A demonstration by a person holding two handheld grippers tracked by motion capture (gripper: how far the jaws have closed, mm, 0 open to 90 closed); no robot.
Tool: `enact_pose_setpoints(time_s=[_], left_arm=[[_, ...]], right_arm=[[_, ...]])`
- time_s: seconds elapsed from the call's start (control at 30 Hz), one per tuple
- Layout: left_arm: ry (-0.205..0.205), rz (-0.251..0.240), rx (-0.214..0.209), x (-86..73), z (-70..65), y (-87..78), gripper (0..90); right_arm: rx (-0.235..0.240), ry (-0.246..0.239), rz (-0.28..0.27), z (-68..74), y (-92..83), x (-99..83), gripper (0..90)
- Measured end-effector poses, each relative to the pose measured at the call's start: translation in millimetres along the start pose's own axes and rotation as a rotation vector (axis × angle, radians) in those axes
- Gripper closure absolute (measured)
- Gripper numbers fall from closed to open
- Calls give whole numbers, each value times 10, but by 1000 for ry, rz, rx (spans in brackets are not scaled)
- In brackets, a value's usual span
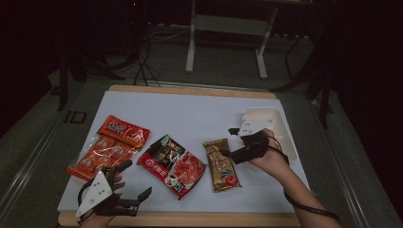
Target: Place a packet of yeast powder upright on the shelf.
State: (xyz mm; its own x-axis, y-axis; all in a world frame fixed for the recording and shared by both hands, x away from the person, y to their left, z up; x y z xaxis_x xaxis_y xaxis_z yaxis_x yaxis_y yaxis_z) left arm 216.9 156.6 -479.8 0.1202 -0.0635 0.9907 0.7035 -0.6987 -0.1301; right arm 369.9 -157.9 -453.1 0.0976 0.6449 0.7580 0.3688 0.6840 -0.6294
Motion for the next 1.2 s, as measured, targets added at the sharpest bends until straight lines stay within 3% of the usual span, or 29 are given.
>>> enact_pose_setpoints(time_s=[0.23, 0.33, 0.4, 0.5, 0.67, 0.8, 1.2], left_arm=[[1, 3, -3, -5, -6, 3, 33], [0, 4, -3, -7, -3, 4, 33], [0, 4, -5, -7, -3, 4, 33], [-6, 4, -10, -10, 1, 5, 33], [-6, 8, -15, -18, -7, 6, 32], [-6, 12, -11, -22, -8, -6, 33], [-13, 15, -4, -38, -8, -29, 32]], right_arm=[[13, 0, 70, -115, 171, -65, 214], [34, -7, 135, -182, 290, -114, 230], [34, -7, 135, -182, 290, -114, 230], [64, -6, 202, -238, 420, -166, 228], [71, -36, 292, -273, 571, -231, 229], [71, -61, 330, -292, 658, -245, 238], [105, -62, 466, -423, 896, -321, 276]])
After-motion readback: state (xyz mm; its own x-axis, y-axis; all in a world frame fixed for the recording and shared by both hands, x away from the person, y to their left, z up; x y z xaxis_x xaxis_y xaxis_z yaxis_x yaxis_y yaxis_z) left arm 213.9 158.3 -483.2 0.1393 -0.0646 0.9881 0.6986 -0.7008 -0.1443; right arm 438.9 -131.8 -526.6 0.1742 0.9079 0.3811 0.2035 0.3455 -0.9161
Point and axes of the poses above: each handheld gripper's, and its own axes: y roughly forward along the jaws, x roughly out of its top, z roughly to its left, the point moved 6 cm from there along y, roughly forward along the jaws, and after that the axes turned 5 degrees about -y, right-handed, at the moved point
